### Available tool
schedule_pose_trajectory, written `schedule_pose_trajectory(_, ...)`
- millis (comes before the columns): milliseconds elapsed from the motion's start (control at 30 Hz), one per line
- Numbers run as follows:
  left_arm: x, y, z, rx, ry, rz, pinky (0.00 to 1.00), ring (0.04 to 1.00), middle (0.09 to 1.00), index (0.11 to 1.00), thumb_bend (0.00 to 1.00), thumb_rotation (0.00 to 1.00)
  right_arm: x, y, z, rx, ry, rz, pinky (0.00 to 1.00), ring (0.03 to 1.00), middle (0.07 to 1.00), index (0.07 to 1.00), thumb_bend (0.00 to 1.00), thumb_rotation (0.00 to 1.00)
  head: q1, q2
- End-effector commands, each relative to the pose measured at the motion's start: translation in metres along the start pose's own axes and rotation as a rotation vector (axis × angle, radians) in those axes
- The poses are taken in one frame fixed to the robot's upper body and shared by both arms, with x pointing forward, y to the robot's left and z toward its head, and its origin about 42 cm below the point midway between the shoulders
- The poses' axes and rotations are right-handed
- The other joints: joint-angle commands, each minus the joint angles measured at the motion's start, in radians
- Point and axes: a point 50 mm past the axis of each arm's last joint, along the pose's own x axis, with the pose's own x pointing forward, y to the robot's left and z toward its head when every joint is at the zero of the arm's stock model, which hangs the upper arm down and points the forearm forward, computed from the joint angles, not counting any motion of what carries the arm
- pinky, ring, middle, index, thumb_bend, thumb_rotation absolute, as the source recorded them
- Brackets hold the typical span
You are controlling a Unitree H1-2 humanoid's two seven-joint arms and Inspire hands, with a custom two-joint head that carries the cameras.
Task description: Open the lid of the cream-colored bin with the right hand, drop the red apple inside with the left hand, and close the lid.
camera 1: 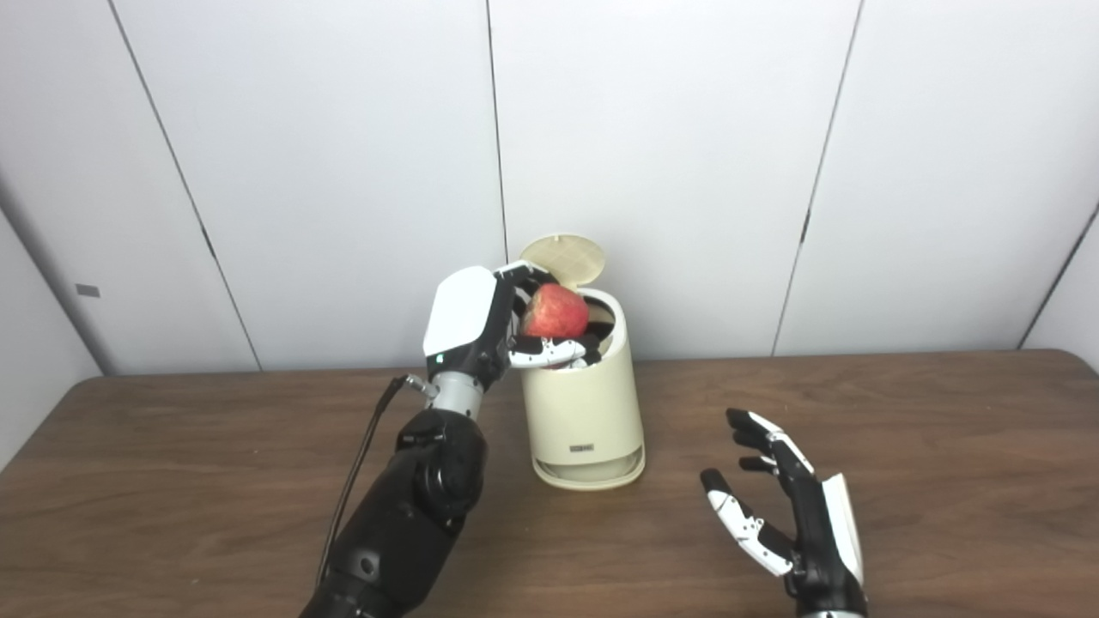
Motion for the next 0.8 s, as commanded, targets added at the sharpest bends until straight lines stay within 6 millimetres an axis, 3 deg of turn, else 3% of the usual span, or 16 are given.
schedule_pose_trajectory(0, 0.0048, -0.0009, 0.0069, 0.025, -0.019, -0.038, 0.49, 0.579, 0.624, 0.648, 1.0, 0.2, -0.012, 0.0101, -0.004, 0.018, 0.019, 0.016, 0.67, 0.776, 0.794, 0.785, 0.18, 0.43, -0.002, 0.001)
schedule_pose_trajectory(533, 0.0044, -0.001, 0.0077, 0.046, -0.028, -0.056, 0.48, 0.576, 0.622, 0.644, 1.0, 0.21, -0.0116, 0.0109, -0.0035, 0.016, 0.015, 0.016, 0.67, 0.772, 0.789, 0.78, 0.19, 0.42, -0.001, 0.003)
schedule_pose_trajectory(767, 0.0042, -0.0013, 0.0075, 0.052, -0.032, -0.06, 0.49, 0.584, 0.628, 0.646, 1.0, 0.19, -0.0115, 0.011, -0.0028, 0.012, 0.02, 0.018, 0.67, 0.774, 0.792, 0.781, 0.19, 0.46, -0.004, 0.003)
